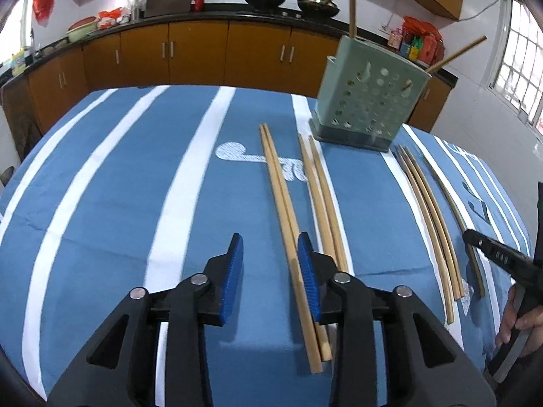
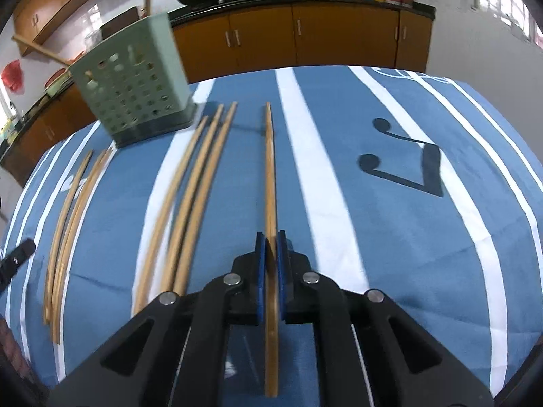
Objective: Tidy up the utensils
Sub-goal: 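Grasp another chopstick with the right tool while the left tool grasps one too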
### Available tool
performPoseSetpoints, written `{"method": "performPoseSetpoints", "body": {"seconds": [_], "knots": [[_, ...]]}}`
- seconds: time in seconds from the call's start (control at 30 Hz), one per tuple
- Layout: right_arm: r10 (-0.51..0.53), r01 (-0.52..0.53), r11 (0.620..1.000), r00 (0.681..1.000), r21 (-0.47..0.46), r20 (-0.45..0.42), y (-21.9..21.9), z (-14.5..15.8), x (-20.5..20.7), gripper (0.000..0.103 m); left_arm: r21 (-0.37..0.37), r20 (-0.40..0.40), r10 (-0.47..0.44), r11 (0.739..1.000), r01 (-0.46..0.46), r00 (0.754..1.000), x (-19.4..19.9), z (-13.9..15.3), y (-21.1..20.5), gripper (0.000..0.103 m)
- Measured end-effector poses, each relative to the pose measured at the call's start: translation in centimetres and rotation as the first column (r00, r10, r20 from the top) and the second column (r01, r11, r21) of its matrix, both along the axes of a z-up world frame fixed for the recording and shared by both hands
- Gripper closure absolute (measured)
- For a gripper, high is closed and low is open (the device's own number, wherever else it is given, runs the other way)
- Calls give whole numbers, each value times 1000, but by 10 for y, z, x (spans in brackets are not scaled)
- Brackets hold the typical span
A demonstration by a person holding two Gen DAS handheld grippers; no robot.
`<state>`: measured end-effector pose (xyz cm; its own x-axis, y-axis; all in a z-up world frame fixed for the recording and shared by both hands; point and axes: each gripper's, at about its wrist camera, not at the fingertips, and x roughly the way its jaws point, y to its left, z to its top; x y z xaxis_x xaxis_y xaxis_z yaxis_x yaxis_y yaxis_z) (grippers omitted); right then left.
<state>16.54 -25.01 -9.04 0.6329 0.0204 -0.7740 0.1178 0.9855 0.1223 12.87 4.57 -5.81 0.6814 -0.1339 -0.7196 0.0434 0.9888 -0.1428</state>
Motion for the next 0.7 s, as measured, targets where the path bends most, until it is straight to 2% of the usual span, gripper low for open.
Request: {"method": "performPoseSetpoints", "body": {"seconds": [0.2, 0.6, 0.7], "knots": [[5, -5, 1000, 1000, -16, 5, 1, 0, 0, 95, 28, -34, -23, 999, 24, 999, 4, -9, -10, 82], [28, -28, 999, 1000, -23, 5, 8, 0, 1, 95, 112, -56, -43, 992, 49, 997, 11, -17, -29, 84], [33, -33, 999, 999, -26, 5, 9, 0, 1, 94, 115, -56, -29, 993, 35, 998, 15, -17, -27, 90]]}}
